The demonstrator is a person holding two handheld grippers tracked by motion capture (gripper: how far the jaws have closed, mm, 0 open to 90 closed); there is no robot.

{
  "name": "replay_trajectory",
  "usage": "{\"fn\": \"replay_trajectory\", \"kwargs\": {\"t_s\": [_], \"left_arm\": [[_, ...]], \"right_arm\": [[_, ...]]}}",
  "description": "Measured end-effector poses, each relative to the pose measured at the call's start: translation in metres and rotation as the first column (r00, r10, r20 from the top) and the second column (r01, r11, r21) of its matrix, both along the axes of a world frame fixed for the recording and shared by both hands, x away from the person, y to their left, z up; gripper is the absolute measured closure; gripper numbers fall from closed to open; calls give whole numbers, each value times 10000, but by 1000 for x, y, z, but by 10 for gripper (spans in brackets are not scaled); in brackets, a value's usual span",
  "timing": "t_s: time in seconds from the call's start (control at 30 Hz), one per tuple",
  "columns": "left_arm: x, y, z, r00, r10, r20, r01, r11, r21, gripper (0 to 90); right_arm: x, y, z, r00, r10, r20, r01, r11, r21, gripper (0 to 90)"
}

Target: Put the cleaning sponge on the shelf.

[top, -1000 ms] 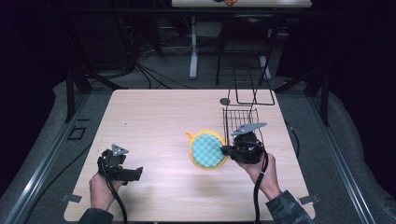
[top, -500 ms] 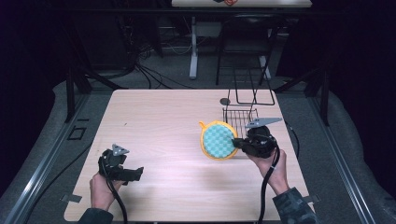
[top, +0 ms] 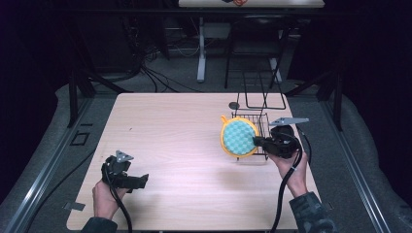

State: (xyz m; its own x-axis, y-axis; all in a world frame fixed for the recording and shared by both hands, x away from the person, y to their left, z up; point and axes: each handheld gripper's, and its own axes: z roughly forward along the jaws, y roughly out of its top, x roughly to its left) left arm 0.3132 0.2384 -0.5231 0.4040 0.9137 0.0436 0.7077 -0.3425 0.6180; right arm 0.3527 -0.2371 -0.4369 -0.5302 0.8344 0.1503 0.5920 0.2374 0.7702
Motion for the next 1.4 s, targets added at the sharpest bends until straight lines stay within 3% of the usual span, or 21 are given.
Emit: {"fn": "replay_trajectory", "kwargs": {"t_s": [0.43, 0.77, 1.4], "left_arm": [[0, -2, -1, 10000, -13, -98, 14, 10000, 53, 1], [1, -3, -1, 9999, -124, -108, 127, 9996, 262, 1], [1, -5, -2, 9995, -211, -239, 220, 9991, 375, 2]], "right_arm": [[17, -25, -12, 9952, -959, -184, 964, 9949, 291, 888], [35, -35, -29, 9821, -1804, -545, 1825, 9826, 351, 887], [48, -45, -49, 9657, -2308, -1188, 2412, 9671, 814, 885]]}}
